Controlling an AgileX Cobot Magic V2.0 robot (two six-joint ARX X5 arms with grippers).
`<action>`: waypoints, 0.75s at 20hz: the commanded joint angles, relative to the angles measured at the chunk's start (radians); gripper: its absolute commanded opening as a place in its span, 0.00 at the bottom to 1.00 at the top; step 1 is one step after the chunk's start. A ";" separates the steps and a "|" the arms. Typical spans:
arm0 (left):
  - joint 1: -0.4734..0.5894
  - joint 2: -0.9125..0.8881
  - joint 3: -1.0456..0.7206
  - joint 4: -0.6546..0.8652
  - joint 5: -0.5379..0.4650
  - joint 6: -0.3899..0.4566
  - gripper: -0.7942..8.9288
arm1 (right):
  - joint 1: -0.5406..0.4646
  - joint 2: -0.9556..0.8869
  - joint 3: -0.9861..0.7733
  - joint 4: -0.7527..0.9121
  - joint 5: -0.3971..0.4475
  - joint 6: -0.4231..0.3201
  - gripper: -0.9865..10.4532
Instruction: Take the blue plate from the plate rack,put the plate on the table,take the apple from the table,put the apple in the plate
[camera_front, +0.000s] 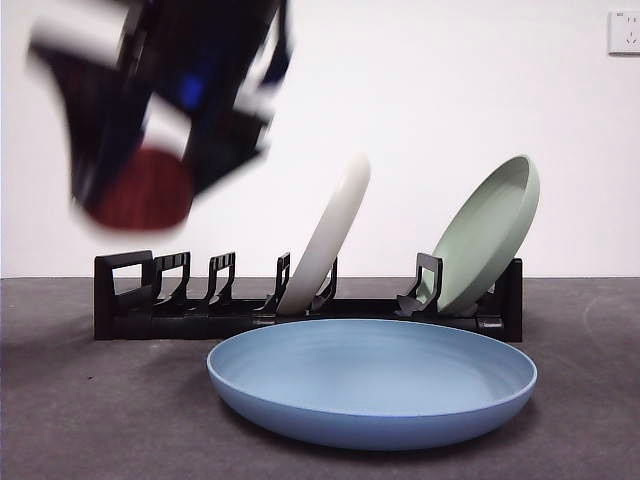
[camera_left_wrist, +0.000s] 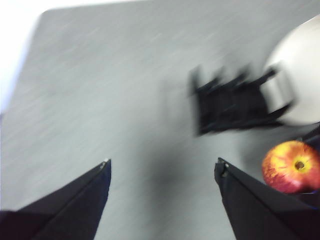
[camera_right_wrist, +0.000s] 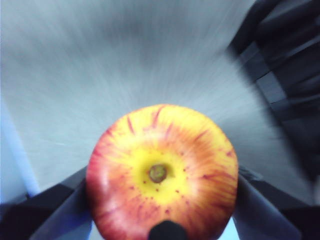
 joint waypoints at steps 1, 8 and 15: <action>0.001 0.009 -0.005 0.063 0.093 0.022 0.44 | -0.022 -0.105 0.005 -0.076 0.001 -0.003 0.08; 0.000 0.108 -0.005 0.160 0.229 0.042 0.44 | -0.174 -0.281 0.003 -0.363 -0.010 0.029 0.08; 0.000 0.166 -0.005 0.189 0.280 0.042 0.44 | -0.194 -0.288 -0.262 -0.214 -0.009 0.077 0.08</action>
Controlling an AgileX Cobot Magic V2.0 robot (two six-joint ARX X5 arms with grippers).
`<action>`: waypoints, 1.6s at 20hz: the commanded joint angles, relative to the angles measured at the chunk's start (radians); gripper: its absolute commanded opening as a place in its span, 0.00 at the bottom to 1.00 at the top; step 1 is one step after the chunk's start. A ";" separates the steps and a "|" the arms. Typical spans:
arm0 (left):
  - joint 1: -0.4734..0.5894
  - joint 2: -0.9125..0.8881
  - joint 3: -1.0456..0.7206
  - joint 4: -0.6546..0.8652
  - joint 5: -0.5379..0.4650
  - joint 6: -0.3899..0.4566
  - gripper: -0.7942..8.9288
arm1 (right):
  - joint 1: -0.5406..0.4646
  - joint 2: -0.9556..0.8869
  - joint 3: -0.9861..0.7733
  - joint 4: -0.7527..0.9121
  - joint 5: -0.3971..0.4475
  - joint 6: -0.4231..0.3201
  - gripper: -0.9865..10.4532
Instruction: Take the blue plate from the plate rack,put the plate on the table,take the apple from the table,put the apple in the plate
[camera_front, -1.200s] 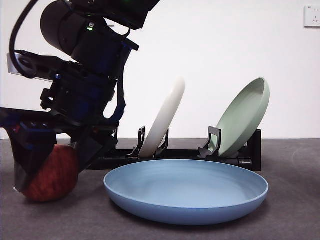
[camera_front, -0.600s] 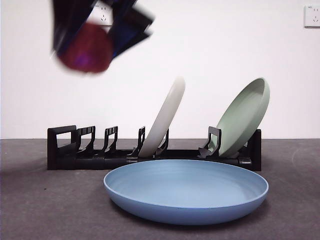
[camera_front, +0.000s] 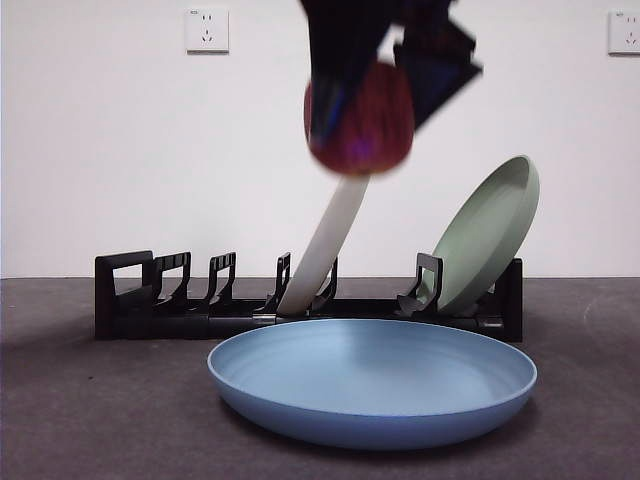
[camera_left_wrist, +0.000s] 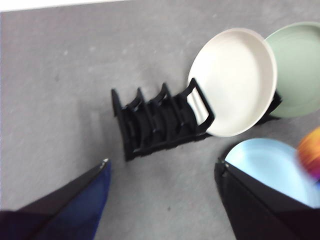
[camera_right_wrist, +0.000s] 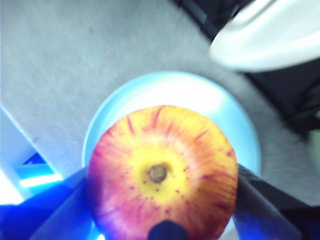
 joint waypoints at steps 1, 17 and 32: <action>0.000 0.001 -0.005 0.012 0.008 0.014 0.44 | 0.002 0.000 -0.128 0.130 0.000 0.042 0.08; 0.000 0.001 -0.005 0.001 0.008 0.014 0.44 | -0.017 0.157 -0.386 0.473 0.006 0.114 0.26; -0.002 0.001 -0.005 0.045 0.332 0.067 0.44 | -0.020 -0.286 -0.375 0.457 0.007 0.136 0.52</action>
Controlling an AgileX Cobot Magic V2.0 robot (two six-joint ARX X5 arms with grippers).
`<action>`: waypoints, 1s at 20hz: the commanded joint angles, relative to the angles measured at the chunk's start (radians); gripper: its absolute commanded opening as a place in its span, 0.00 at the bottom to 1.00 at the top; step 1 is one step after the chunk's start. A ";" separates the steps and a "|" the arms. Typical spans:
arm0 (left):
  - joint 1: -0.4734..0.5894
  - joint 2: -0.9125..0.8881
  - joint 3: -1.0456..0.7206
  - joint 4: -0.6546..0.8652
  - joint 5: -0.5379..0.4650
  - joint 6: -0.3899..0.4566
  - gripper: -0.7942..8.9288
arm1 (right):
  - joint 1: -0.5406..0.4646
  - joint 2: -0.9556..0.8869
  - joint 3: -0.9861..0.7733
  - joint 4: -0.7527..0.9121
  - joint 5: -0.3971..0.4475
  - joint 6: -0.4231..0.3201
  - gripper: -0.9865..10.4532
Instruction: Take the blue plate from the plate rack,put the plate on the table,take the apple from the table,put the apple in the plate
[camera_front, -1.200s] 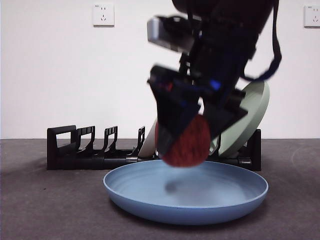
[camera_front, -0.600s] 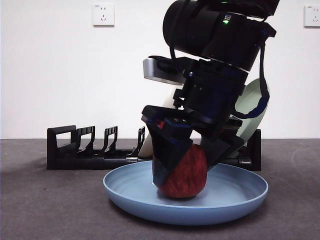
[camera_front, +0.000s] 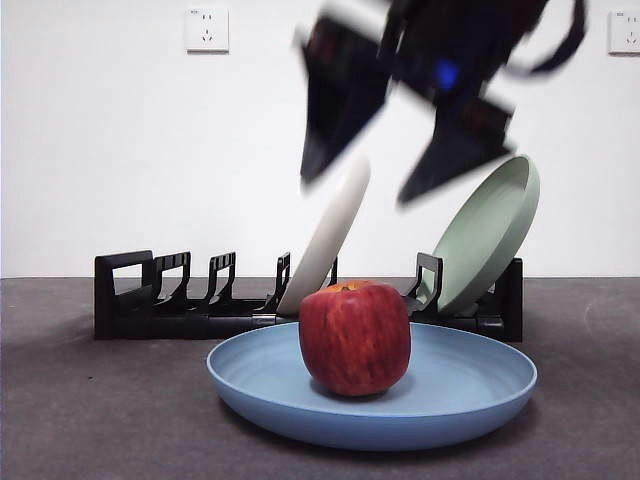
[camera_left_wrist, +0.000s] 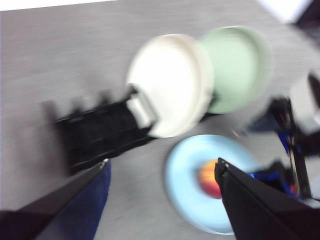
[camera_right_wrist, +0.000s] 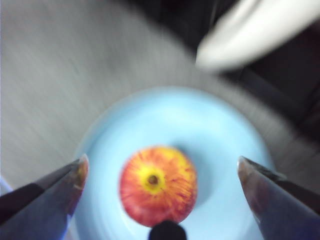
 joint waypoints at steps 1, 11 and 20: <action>-0.008 0.000 -0.005 0.034 0.117 0.042 0.44 | 0.000 -0.160 -0.003 0.003 0.004 0.011 0.52; -0.174 0.000 -0.005 0.119 0.152 0.041 0.07 | -0.007 -0.665 -0.003 -0.099 0.183 0.013 0.08; -0.353 -0.020 -0.087 0.213 -0.128 0.026 0.07 | -0.011 -0.720 -0.010 -0.345 0.209 0.048 0.08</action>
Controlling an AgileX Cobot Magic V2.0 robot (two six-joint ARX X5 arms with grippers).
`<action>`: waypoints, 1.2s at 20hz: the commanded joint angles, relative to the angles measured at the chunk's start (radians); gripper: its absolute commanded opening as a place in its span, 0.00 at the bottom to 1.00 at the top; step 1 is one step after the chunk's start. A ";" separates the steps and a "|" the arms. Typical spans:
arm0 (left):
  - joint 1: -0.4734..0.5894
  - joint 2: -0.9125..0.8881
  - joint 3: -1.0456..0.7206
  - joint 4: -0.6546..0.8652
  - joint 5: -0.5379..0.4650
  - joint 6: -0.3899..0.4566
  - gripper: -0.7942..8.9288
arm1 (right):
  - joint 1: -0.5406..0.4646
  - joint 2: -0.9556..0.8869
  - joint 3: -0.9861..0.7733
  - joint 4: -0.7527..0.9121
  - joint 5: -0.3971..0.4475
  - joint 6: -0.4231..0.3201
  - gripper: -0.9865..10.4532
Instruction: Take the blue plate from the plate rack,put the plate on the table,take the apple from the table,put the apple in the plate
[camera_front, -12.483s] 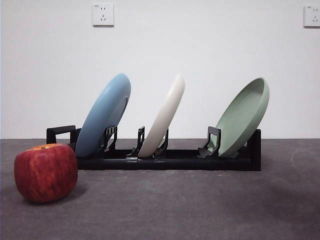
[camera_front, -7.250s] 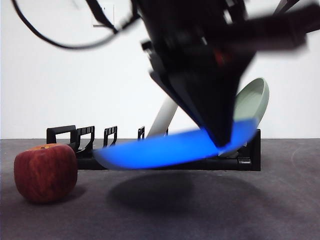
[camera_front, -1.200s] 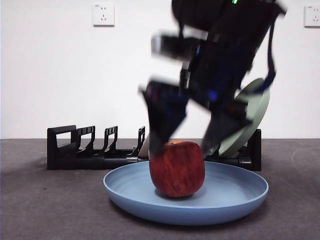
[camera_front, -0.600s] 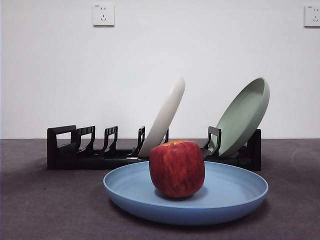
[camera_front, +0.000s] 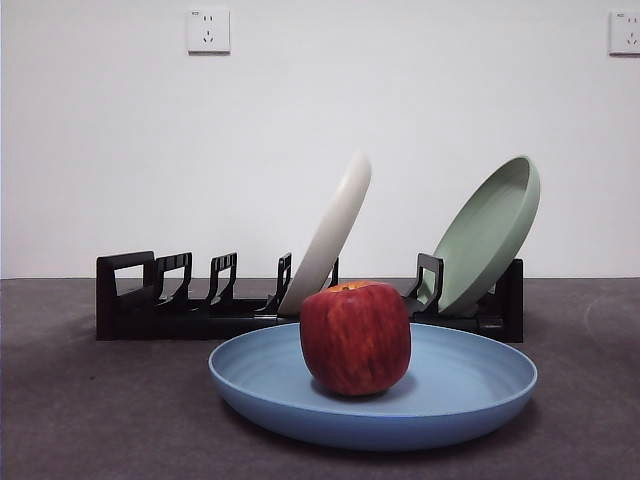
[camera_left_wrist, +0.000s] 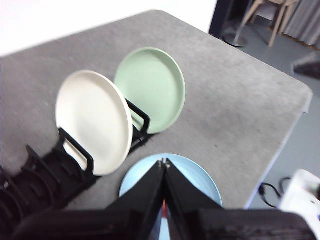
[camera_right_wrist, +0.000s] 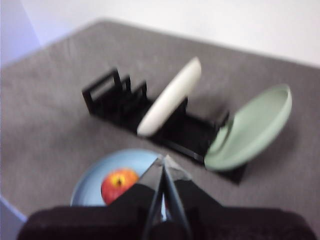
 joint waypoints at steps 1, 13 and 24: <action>-0.058 -0.022 -0.084 0.066 -0.069 -0.017 0.07 | 0.000 -0.007 -0.016 -0.033 -0.004 0.031 0.08; -0.172 -0.178 -0.547 0.446 -0.258 -0.130 0.08 | -0.001 -0.099 -0.269 0.083 -0.022 0.105 0.08; -0.171 -0.178 -0.547 0.431 -0.259 -0.139 0.08 | 0.000 -0.083 -0.268 0.075 -0.024 0.120 0.08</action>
